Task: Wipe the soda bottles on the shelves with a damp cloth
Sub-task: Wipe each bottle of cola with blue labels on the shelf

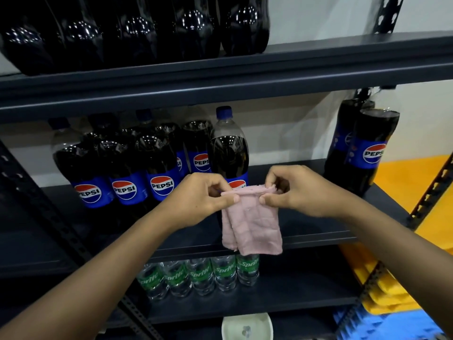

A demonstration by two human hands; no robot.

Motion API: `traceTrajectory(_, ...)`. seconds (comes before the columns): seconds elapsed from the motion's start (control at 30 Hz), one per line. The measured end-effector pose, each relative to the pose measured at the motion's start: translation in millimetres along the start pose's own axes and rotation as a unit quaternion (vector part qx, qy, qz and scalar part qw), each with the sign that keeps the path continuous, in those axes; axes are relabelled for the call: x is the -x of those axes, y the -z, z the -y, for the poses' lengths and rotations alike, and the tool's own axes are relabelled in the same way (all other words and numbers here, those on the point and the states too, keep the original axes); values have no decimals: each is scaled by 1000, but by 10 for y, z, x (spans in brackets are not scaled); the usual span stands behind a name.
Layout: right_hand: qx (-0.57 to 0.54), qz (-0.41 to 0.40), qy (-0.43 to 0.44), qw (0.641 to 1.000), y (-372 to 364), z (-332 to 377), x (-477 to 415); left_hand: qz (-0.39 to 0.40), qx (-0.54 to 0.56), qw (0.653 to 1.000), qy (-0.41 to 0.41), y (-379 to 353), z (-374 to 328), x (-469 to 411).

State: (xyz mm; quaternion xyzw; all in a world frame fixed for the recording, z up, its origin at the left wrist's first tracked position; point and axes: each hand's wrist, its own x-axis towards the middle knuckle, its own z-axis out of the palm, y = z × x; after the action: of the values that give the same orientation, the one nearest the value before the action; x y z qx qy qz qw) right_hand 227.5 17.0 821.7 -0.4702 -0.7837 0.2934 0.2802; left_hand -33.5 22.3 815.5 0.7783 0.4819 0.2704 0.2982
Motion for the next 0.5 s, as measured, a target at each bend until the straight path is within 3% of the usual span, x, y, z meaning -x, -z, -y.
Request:
traceTrajectory(0.13, -153, -10, -23, 988, 8, -50, 15, -25, 52, 998, -4, -3, -3, -11)
traceTrajectory(0.27, -274, -17, -26, 961, -29, -46, 7, 57, -42, 997, -13, -10, -205, -70)
traceTrajectory(0.33, -331, -13, -15, 944, -22, -50, 20, 60, -45, 996, -40, -23, -346, -118)
traceTrajectory(0.5, -467, 98, -6, 879, 128, -56, 47, 75, 49, 994, -55, 67, -745, -245)
